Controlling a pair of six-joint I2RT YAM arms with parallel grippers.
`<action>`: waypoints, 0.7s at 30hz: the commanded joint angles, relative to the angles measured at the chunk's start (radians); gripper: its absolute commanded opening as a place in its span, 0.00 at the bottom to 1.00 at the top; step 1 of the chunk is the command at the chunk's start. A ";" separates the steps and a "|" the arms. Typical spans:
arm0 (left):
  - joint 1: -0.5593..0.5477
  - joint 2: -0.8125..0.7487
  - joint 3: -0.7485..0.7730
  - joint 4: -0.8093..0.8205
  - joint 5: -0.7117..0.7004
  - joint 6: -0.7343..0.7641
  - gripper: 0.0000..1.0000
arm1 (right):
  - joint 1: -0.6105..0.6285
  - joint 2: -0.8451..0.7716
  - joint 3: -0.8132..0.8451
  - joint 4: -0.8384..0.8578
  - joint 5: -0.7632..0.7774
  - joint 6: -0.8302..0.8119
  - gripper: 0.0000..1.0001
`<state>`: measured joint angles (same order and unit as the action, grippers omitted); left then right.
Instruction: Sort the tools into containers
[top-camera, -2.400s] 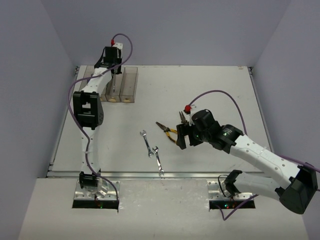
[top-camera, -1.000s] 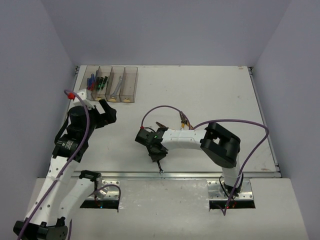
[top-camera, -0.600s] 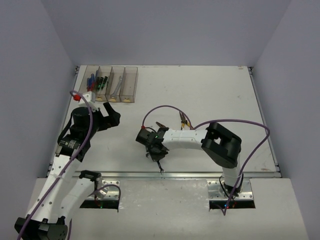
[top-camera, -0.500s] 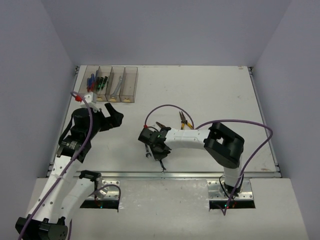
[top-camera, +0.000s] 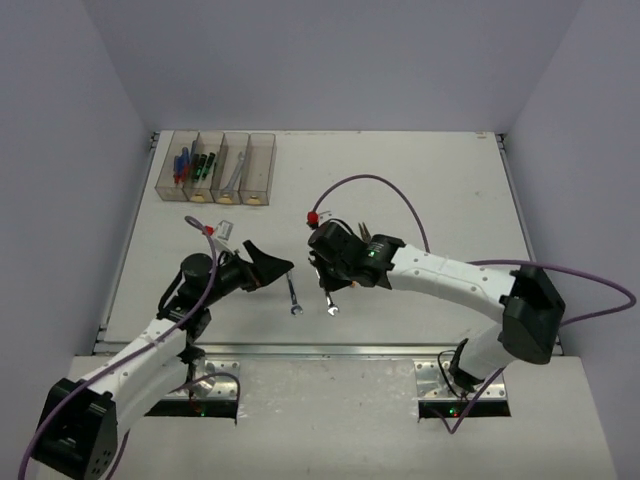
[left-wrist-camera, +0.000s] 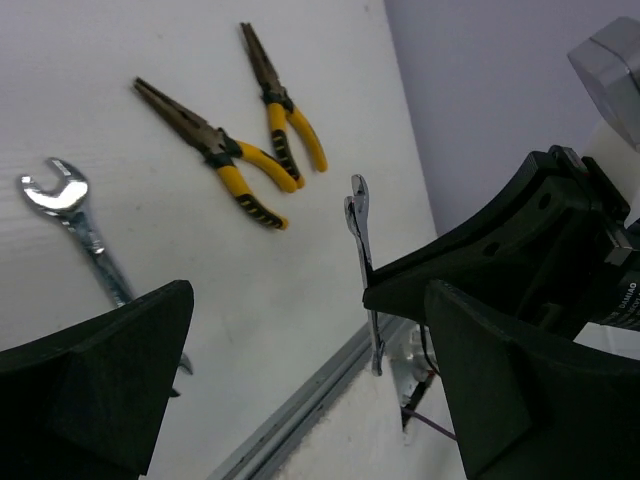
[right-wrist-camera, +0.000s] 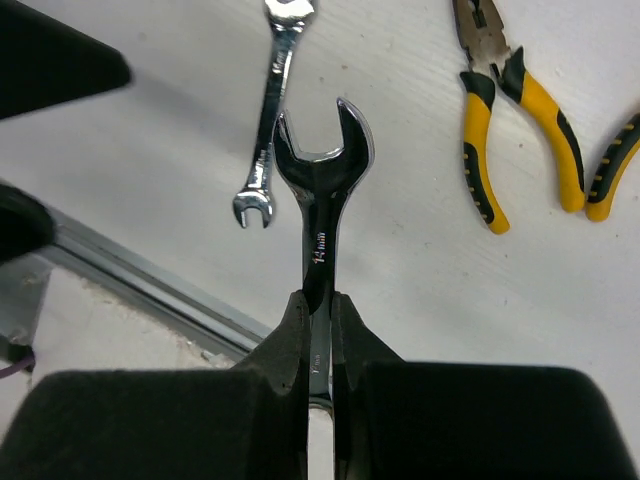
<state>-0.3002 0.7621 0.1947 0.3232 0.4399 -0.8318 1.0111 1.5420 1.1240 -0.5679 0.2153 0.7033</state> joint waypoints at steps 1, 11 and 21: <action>-0.089 0.064 0.001 0.438 -0.022 -0.124 0.91 | 0.001 -0.124 -0.041 0.141 -0.064 -0.075 0.00; -0.209 0.226 0.040 0.546 -0.121 -0.138 0.66 | 0.004 -0.187 -0.033 0.167 -0.125 -0.103 0.00; -0.314 0.352 0.135 0.573 -0.155 -0.117 0.00 | 0.004 -0.198 -0.024 0.203 -0.141 -0.116 0.00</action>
<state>-0.5874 1.0925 0.2791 0.8099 0.3000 -0.9686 1.0111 1.3793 1.0821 -0.4417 0.0787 0.6043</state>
